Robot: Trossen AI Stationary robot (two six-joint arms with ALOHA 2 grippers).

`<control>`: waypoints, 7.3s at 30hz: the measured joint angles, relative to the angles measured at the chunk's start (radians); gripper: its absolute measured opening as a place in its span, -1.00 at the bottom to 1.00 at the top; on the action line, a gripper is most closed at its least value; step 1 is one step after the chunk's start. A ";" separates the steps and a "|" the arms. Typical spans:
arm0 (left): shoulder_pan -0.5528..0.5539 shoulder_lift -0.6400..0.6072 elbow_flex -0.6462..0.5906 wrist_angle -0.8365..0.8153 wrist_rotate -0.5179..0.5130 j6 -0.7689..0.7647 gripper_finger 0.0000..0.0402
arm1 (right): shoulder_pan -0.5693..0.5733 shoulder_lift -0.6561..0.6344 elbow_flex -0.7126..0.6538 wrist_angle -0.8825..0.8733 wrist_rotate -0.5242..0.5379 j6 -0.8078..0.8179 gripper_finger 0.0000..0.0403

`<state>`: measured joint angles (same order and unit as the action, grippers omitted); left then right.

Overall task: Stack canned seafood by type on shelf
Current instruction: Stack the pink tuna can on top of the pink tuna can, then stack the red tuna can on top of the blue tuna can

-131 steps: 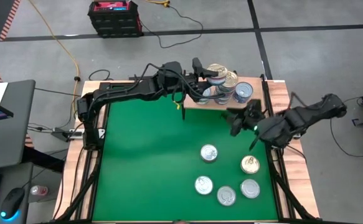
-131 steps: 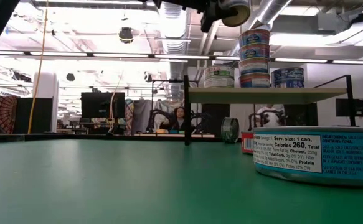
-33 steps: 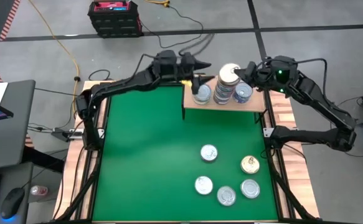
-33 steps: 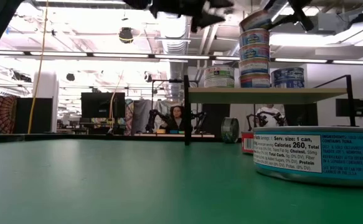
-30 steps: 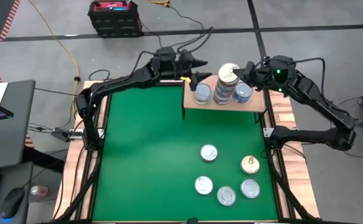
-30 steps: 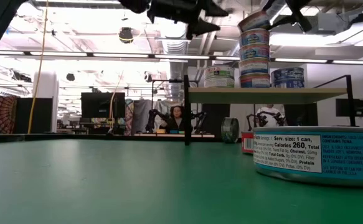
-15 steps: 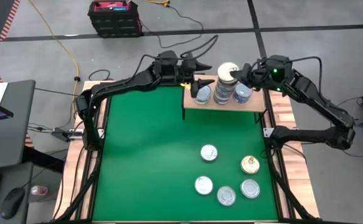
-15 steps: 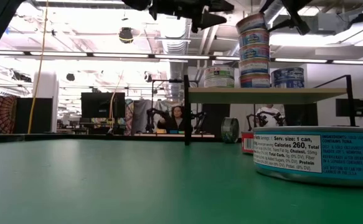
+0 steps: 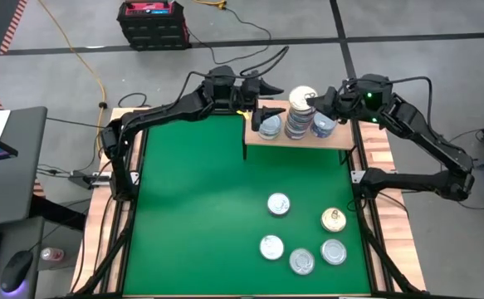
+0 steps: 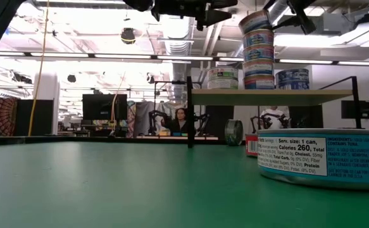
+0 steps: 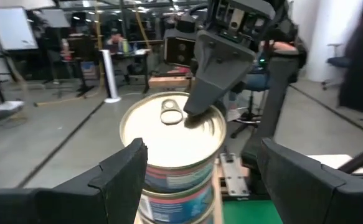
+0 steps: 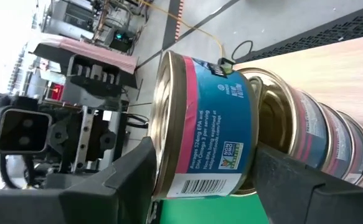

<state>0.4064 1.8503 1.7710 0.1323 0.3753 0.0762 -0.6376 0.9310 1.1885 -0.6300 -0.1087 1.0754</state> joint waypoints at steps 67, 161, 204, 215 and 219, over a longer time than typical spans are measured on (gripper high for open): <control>-0.608 -0.097 -0.453 -0.052 -0.564 -0.220 0.04 | 0.974 0.066 -0.410 0.032 0.407 -0.055 0.34; -0.380 -0.012 -0.658 -0.424 -0.517 -0.940 -1.00 | 1.165 0.576 -0.308 0.281 0.473 -0.149 0.34; -0.166 -0.293 -0.655 -0.948 -0.353 0.122 0.45 | 1.118 0.575 -0.308 0.351 0.447 -0.133 0.34; -0.159 -0.292 -0.719 -0.929 -0.306 0.241 0.05 | 1.066 0.575 -0.308 0.367 0.448 -0.143 0.34; -0.166 -0.292 -0.729 -0.929 -0.305 0.212 -0.23 | 1.059 0.575 -0.308 0.388 0.448 -0.164 0.34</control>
<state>0.2405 1.5581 1.0424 -0.7962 0.0703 0.2878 0.4217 1.5059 0.8806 -0.2421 0.3393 0.9112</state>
